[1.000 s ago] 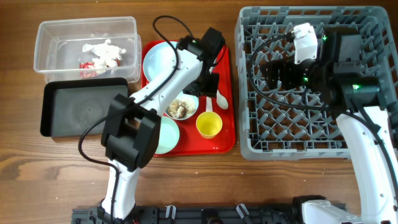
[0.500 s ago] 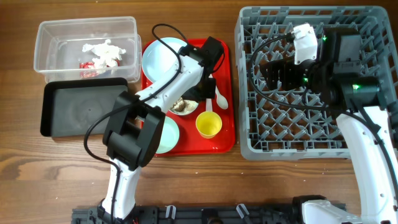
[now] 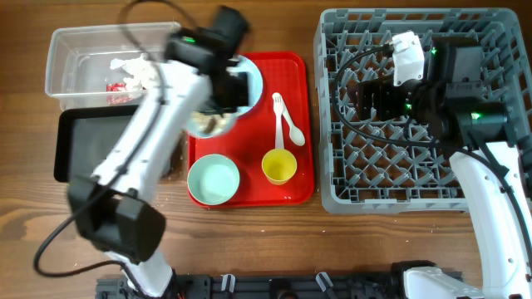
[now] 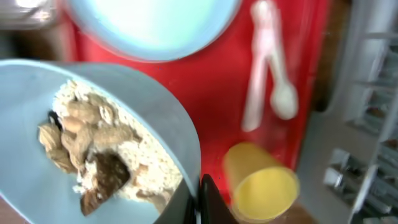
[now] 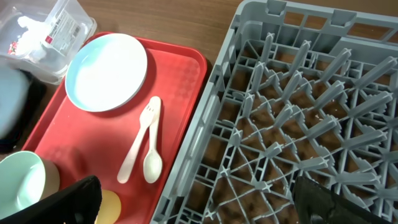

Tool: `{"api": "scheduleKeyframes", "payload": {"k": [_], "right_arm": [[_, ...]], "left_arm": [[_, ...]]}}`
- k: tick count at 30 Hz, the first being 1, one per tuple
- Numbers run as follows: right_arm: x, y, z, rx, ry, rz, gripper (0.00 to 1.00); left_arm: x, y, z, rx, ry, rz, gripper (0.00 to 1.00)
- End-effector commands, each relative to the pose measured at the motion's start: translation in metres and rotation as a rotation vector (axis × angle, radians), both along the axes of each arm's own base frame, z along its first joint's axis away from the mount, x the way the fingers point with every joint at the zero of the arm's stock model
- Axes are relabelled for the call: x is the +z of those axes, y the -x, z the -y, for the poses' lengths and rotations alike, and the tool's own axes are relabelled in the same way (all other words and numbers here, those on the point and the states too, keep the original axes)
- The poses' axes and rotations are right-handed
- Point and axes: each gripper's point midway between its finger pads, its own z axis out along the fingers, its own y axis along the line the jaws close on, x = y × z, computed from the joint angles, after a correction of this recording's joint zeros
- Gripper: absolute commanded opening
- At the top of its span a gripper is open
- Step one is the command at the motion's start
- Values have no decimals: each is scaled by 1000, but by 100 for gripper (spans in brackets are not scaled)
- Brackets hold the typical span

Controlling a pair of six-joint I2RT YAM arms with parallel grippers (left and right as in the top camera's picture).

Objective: Sort waste into correct bins and load items into the dishwasher rack
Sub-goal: 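Tip the bowl over the black tray with the left gripper, emptying rice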

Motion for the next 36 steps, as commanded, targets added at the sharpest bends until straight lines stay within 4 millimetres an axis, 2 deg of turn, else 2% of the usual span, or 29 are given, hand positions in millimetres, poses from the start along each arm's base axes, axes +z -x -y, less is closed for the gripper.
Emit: {"api": "scheduleKeyframes", "payload": {"k": [1,5,6,10,13,15,16,19,21,24,26,29,36], "right_arm": [[6,-3,-3,11,-21,10,100],[6,-3,-3,11,-21,10,100],[6,-3,-3,11,-21,10,100],[6,-3,-3,11,-22,9,100],[6,-3,-3,6,-27,7,100],[6,-3,-3,-6,-37,1,100],[6,-3,-3,-7,-38,0,100],[6,-3,-3,-7,-38,0,99],[6,-3,-3,-7,-38,0,100],[6,-3,-3,-7,-38,0,100],[6,-3,-3,-7,-37,0,100],[6,-3,-3,-7,-38,0,100],[5,-2,-3,-10,-40,-6,100]], "left_arm": [[-3,-3,-60,57,89,-80,4],[-28,-8,-111,115,345,-95,4],[-38,-13,-124,126,449,-53,4],[-62,-22,-169,235,687,106,4],[-55,-19,-201,339,904,237,4],[-44,-16,-216,385,994,287,4],[-32,-15,-222,397,1063,324,4],[8,-14,-237,399,1269,446,4],[20,-11,-245,422,1342,472,4],[20,-9,-251,452,1349,465,4],[19,-5,-249,566,1415,349,4],[10,-6,-250,582,1364,329,4],[13,-6,-250,616,1404,295,4]]}}
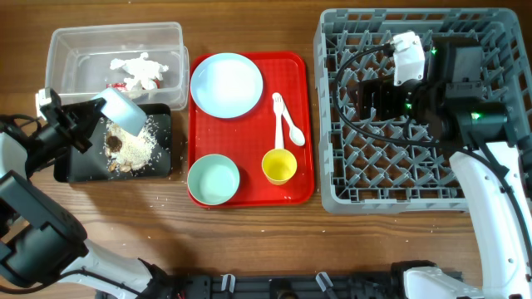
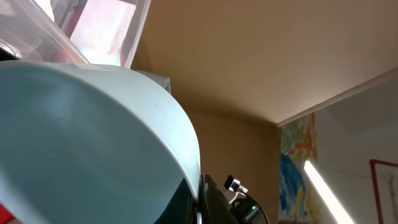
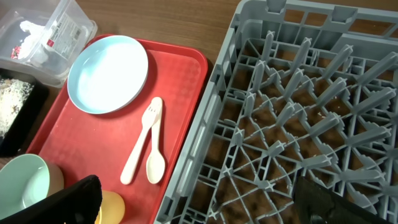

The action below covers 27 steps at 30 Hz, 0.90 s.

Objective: Sort waste into correct bins and load items into the dishwasher rack

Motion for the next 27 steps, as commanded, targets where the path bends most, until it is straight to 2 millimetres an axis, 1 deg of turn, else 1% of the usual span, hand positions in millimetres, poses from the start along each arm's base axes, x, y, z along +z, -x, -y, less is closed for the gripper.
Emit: {"api": "scheduleKeyframes", "payload": {"k": [1,3,5,7,8,11,12,13,14,15,17,19,21,22,25,26,27], "right_arm": [[5,-3,-3,1,-27,1,100],[4,-2,-3,1,-25,-5,100],[4,-2,-3,1,-25,-5,100],[4,-2,-3,3,-23,-4,100],[4,-2,-3,5,-21,-2,100],[5,-2,-3,7,-21,3,100],[5,-3,-3,6,-21,3,100],[5,-2,-3,6,-21,2,100],[5,-2,-3,6,-21,2,100],[5,-2,-3,6,-21,1,100],[4,-1,-3,6,-20,-7,99],[2,1,-3,6,-20,-16,100],[2,1,-2,6,-20,-19,100],[2,1,-2,6,-19,-20,100],[1,2,-2,6,-19,-22,99],[1,2,-2,6,-19,-24,100],[0,3,-2,6,-19,-28,100]], "left_arm": [[5,2,-1,9,55,-37,4],[11,2,5,-1,131,-73,4],[11,0,14,-26,125,-76,4],[12,-2,39,-88,85,-90,4],[13,-3,52,-121,39,-95,4],[12,-10,116,-283,-286,-54,4],[6,-13,135,-321,-409,-54,4],[-9,-16,158,-352,-587,-85,4],[-22,-18,172,-375,-709,-97,4],[-40,-19,195,-414,-873,-103,4],[-65,-14,223,-465,-1130,-109,4],[-83,-4,244,-514,-1318,-107,4],[-96,6,264,-570,-1399,-91,4],[-104,11,269,-593,-1448,-95,4],[-125,19,272,-638,-1546,-122,4],[-130,20,274,-651,-1554,-129,9],[-131,21,275,-657,-1555,-128,28]]}}
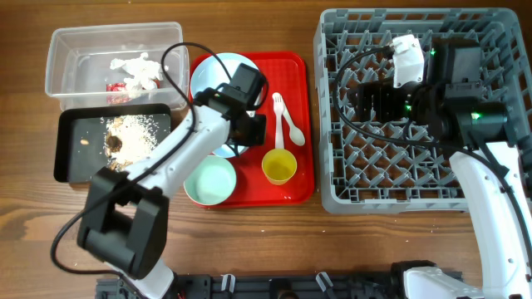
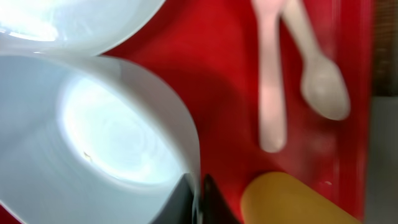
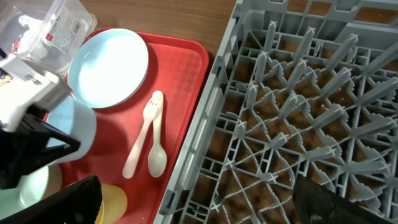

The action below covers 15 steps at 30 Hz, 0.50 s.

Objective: Sort waste into correct bins and load items into the dishwasher rack

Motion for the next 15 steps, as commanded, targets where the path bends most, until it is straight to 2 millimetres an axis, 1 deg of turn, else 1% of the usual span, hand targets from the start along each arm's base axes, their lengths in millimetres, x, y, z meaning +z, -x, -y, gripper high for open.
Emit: {"api": "scheduleKeyframes", "payload": {"k": [1,2,4,5,6,7,8,9,11,13,14,15], "right_arm": [[4,-2,-3,8,-18,-1,100],[4,-2,-3,8,-18,-1,100],[4,-2,-3,8,-18,0,100],[4,-2,-3,8,-18,0,100],[4,-2,-3,8,-18,0,100],[4,-2,-3,8,-18,0,100],[4,-2,-3,8,-18,0,100],[4,-2,-3,8,-18,0,100],[5,-2,-3,4,-22,-2,100],[5,-2,-3,3,-23,-2,100],[5,-2,-3,2,-23,-2,100],[5,-2,-3,3,-23,-2,100]], "left_arm": [[-8,-5,-11,18,-90,22,41],[-3,-7,-9,18,-82,34,56],[16,-11,-3,-6,-54,51,66],[34,-10,7,-76,-11,56,70],[48,-7,19,-149,46,56,73],[57,-1,31,-229,109,51,77],[62,9,44,-325,178,35,80],[63,14,48,-362,202,23,81],[54,24,48,-389,201,-20,80],[40,29,45,-388,171,-54,80],[31,31,42,-384,148,-72,79],[18,34,36,-377,117,-102,75]]}}
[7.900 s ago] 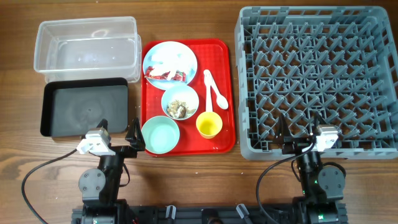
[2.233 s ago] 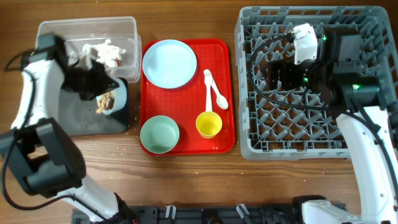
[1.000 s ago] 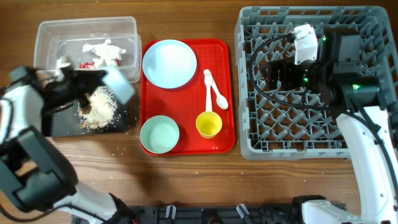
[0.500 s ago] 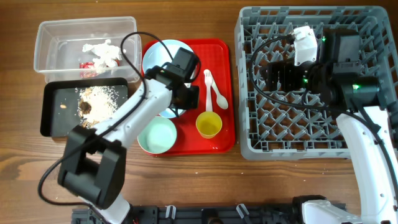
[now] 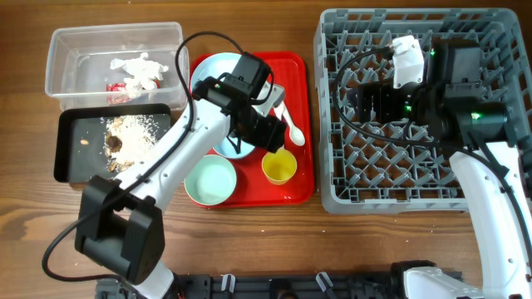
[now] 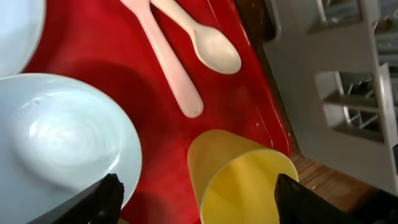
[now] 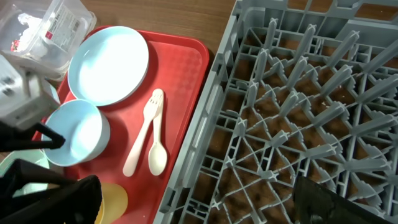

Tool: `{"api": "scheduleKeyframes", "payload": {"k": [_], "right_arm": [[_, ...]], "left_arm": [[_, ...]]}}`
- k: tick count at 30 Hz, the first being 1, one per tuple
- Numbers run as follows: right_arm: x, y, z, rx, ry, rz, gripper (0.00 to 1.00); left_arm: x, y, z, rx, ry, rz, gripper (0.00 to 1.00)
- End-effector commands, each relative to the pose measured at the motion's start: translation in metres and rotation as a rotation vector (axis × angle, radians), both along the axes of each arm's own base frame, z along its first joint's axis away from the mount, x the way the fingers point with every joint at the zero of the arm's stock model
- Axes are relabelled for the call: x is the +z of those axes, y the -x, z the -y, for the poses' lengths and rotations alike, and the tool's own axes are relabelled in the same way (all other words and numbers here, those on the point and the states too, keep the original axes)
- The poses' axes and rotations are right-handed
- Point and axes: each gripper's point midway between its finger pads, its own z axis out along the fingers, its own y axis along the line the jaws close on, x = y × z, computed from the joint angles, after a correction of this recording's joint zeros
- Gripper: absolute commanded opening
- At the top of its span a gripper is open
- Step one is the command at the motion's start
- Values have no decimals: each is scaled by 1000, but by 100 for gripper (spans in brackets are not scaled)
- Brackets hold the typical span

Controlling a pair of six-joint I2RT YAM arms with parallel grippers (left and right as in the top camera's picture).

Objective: Sort waste into correct bins and load items into the dishwasher rack

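Note:
My left gripper [image 6: 199, 200] is open above the red tray [image 5: 301, 75], with the yellow cup [image 6: 244, 182] between its spread fingers. The empty light-blue bowl [image 6: 56, 146] sits free on the tray just left of it. A blue plate [image 5: 218, 76], a fork [image 6: 166, 62], a spoon [image 6: 208, 45] and a pale green bowl [image 5: 212, 180] also lie on the tray. My right gripper [image 7: 199, 205] hangs open and empty over the grey dishwasher rack [image 7: 298, 106].
A clear bin [image 5: 83, 50] at the far left holds crumpled paper waste. In front of it a black bin [image 5: 75, 158] holds rice and food scraps. The rack [image 5: 416, 199] fills the right side of the wooden table [image 5: 249, 241].
The left gripper was shut on the blue bowl's rim over the tray. The bowl now rests on the tray, and the gripper is open nearer the yellow cup. The right arm stayed put.
The left gripper first held the bowl, full of food scraps, over the tray. Then the bowl was tipped over the black bin, where the food lay. It then came back empty above the tray, and now stands there released.

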Motion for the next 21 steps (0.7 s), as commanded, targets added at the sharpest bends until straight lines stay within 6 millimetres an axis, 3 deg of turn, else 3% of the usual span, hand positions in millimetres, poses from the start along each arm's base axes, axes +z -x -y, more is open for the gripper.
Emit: {"api": "scheduleKeyframes", "payload": {"k": [1,4,7,9,10,12,15,17,19,21], "right_arm": [[6,-3,-3,3,-23,5,100],[6,-3,-3,3,-23,6,100],[6,-3,-3,3,-23,5,100],[6,-3,-3,3,-23,5,100],[6,-3,-3,3,-23,5,100],[6,-3,-4,6,-33,4,97],[16,0,-31,56,-214,-26,95],[20,3,-50,150,-312,-41,95],[19,7,-74,262,-431,-91,96],[18,10,-95,379,-562,-141,96]], "left_arm": [[-38,16,-8,-44,-72,-84,69],[-51,22,-7,-51,-92,-122,52],[-59,35,8,-106,-111,-138,45],[-67,35,4,-83,-163,-134,13],[-68,31,-1,-27,-195,-124,4],[-61,23,0,44,-141,-151,4],[-17,16,21,45,178,-245,4],[29,8,30,16,483,-294,4],[83,-6,23,-6,819,-333,4],[116,-19,4,-13,1019,-334,4]]}}
